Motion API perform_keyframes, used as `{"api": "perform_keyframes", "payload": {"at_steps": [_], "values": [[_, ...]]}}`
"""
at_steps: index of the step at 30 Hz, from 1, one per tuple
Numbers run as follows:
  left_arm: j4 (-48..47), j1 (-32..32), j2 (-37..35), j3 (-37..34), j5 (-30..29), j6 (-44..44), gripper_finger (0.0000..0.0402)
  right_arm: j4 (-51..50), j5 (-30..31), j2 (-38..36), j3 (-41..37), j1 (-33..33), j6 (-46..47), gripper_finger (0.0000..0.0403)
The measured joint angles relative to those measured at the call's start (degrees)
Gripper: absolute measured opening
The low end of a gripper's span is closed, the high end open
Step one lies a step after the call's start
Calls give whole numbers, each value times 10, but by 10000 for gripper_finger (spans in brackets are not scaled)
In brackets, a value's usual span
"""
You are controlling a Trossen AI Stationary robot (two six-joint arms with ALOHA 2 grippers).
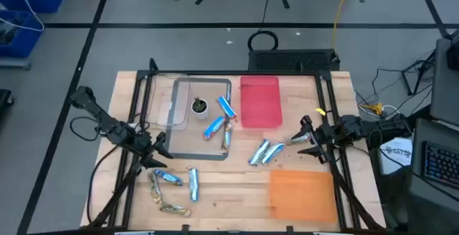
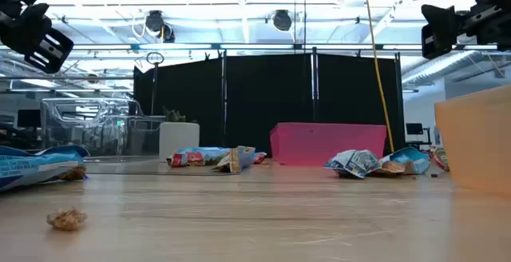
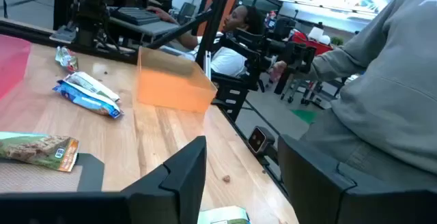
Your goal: Pick and place Granola Bars by type
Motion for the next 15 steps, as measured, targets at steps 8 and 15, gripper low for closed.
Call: {"api": "perform_keyframes", "payload": {"at_steps": [8,15], "values": [[0,0,0,0,0,36,184,0,0,0,0,0,0,251],[0,0,0,0,0,70,184,0,0,0,0,0,0,251]]}}
